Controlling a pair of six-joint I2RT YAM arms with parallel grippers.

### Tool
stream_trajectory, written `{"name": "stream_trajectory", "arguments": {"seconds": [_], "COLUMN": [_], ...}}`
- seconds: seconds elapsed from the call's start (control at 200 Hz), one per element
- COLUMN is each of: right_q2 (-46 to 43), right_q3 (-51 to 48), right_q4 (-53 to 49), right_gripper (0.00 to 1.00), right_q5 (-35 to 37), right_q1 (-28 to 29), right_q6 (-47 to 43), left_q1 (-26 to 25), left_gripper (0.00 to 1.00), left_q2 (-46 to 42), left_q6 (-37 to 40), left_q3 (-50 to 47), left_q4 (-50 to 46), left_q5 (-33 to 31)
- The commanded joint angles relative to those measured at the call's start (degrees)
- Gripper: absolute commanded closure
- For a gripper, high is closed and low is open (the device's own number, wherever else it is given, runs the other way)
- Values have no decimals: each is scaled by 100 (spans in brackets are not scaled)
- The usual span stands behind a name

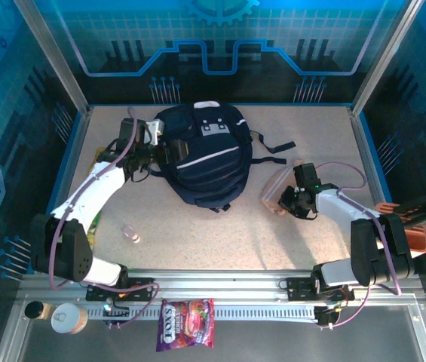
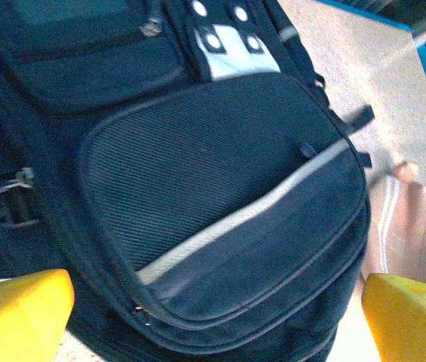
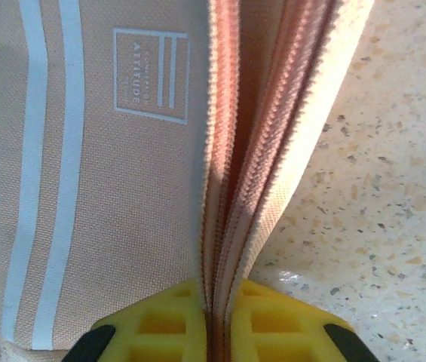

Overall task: Pack the student bag
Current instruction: Pick up the pencil pouch from the middle-right of the table, then open the student bag at the center of the table.

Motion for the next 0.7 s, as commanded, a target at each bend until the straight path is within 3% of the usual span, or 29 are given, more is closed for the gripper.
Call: {"name": "stream_trajectory", "arguments": {"seconds": [0.0, 0.315, 0.545, 0.695], "right_q2": [-272, -1057, -1250, -1264], "right_q3": [46, 94, 229, 263], "right_q4": [164, 442, 301, 300], "right_gripper": [93, 94, 94, 94], "right_q5": [-87, -156, -199, -253], "right_q1": [-57, -57, -61, -53], "right_q6": [-333, -726, -848, -822], "left_q1": [-334, -1356, -1942, -2049], "left_gripper": [2, 5, 21, 32], "left_q2": [229, 871, 1580, 2160], "left_q6": [434, 1631, 2765, 3049], "left_q3": [334, 842, 1448, 2032], "left_q4": [-280, -744, -1515, -2042], "left_q5": [105, -356, -1347, -1822]}}
